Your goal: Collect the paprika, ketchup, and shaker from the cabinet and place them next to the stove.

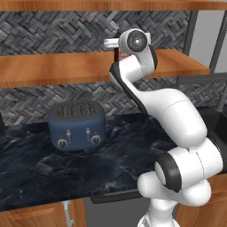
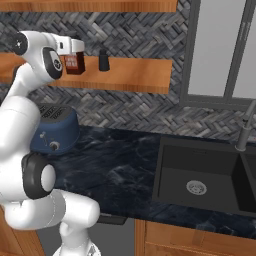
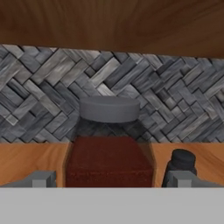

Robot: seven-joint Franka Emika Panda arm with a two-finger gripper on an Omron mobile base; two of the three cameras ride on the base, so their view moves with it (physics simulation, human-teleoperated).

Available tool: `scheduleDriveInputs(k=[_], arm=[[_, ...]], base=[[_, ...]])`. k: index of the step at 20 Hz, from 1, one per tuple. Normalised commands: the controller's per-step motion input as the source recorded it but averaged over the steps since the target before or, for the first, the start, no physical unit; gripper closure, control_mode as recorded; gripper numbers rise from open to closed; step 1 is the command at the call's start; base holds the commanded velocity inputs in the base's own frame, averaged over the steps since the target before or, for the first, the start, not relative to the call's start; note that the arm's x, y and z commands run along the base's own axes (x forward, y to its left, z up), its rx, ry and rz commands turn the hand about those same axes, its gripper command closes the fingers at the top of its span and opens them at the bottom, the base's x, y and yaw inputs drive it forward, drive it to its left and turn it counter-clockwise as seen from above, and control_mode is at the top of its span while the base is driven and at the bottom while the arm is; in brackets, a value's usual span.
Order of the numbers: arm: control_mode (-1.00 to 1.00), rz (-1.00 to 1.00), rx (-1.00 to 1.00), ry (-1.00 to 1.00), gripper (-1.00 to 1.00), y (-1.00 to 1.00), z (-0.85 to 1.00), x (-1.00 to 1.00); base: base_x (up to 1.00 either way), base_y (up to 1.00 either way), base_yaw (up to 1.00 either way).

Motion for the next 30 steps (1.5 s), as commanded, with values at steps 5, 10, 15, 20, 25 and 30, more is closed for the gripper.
scheduleDriveInputs(k=[5,10,15,20,25,30], arm=[[-1.00,0.00,0.00,0.00,-1.00,0.00,-0.06,0.07],[-1.00,0.00,0.00,0.00,-1.00,0.00,-0.07,0.06],[-1.00,0.00,0.00,0.00,-1.00,0.00,-0.07,0.06],[-1.00,0.00,0.00,0.00,-1.00,0.00,0.02,0.02],[-1.00,0.00,-0.01,0.00,-1.00,0.00,0.13,0.00],[-1.00,0.00,-0.01,0.00,-1.00,0.00,0.02,0.00]], base=[[0.00,0.00,0.00],[0.00,0.00,0.00],[0.00,0.00,0.00],[0.00,0.00,0.00],[0.00,0.00,0.00],[0.00,0.00,0.00]])
